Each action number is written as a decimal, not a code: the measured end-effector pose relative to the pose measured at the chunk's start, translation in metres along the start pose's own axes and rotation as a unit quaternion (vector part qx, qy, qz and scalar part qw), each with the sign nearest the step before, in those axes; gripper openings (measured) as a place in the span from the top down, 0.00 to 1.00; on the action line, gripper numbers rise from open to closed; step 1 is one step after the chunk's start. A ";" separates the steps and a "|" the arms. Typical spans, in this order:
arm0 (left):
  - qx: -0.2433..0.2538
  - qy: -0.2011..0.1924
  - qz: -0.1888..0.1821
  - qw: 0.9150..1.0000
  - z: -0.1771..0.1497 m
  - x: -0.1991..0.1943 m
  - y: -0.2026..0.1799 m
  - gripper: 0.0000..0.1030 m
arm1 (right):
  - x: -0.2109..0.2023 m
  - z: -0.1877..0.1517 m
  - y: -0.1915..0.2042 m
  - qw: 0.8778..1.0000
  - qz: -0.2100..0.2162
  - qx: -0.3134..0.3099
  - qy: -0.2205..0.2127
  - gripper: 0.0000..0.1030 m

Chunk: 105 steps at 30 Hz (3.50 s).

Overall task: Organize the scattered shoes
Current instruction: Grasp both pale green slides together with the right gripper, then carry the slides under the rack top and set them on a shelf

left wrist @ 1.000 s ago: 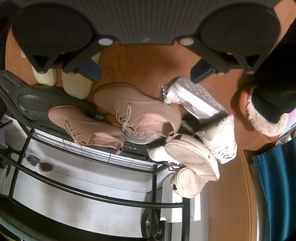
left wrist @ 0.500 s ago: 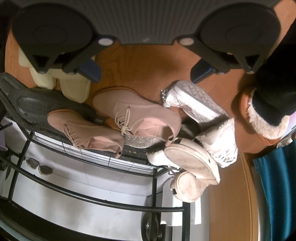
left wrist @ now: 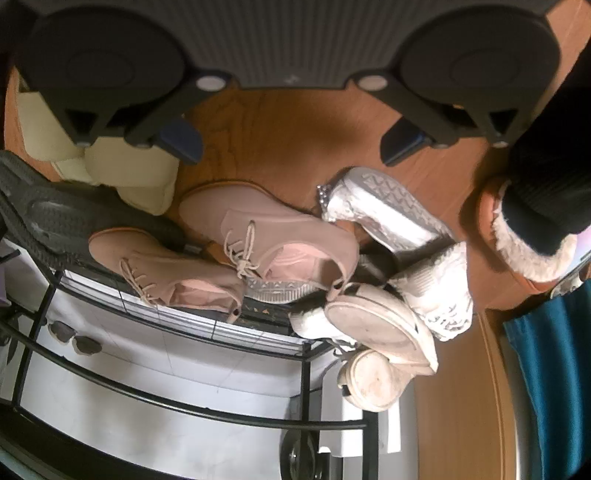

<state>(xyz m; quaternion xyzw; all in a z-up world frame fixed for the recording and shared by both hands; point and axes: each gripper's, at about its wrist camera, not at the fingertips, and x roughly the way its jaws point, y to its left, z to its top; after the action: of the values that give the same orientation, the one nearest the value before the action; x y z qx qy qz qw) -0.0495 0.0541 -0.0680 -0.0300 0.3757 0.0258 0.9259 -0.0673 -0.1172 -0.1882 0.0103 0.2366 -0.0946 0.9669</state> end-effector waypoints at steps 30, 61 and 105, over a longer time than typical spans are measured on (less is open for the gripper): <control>-0.068 -0.035 0.022 0.997 0.010 -0.019 0.031 0.01 | -0.105 0.106 -0.046 0.978 0.159 0.132 -0.015 0.69; -0.013 -0.007 0.043 0.999 0.013 0.022 -0.005 0.00 | 0.173 0.293 -0.211 0.981 0.023 0.009 -0.195 0.67; 0.018 -0.070 0.047 0.996 0.015 0.019 -0.009 0.00 | 0.010 0.222 -0.187 0.976 0.037 0.127 -0.176 0.00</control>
<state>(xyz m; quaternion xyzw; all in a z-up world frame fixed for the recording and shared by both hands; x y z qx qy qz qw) -0.0246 0.0470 -0.0700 0.0065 0.3116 0.0639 0.9480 0.0073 -0.3167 0.0088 0.1247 0.0485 -0.0880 0.9871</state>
